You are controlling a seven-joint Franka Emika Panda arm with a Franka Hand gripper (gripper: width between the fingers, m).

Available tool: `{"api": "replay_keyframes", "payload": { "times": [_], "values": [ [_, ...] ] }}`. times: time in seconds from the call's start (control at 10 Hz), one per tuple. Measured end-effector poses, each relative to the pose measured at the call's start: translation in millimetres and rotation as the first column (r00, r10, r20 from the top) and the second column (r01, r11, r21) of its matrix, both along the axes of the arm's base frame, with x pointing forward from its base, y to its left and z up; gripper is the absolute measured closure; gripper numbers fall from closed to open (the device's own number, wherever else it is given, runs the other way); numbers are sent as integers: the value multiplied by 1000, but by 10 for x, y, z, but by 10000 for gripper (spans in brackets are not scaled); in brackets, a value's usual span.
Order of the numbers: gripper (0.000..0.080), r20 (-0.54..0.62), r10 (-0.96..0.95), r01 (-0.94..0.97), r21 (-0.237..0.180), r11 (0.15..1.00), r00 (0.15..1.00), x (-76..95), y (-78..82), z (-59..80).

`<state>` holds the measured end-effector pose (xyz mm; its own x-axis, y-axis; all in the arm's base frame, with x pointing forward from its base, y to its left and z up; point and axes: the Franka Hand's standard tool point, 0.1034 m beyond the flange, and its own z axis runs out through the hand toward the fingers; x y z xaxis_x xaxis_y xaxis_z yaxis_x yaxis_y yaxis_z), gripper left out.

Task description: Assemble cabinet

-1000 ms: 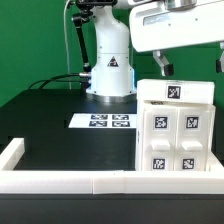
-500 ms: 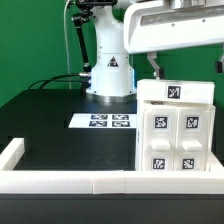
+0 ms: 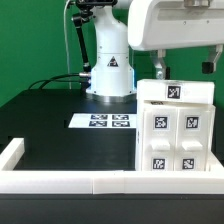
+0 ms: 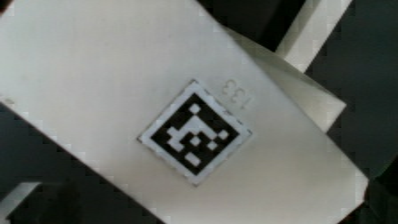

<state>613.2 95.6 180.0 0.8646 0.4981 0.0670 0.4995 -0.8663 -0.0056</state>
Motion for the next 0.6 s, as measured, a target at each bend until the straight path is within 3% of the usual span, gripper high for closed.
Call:
{"api": "replay_keyframes", "payload": {
  "times": [0.3,0.6],
  "values": [
    [2,7,299,-299,-43,953,954,-1,-5,-35],
    [2,-20,568,-567,-82,820,823,1,-21,-119]
  ]
}}
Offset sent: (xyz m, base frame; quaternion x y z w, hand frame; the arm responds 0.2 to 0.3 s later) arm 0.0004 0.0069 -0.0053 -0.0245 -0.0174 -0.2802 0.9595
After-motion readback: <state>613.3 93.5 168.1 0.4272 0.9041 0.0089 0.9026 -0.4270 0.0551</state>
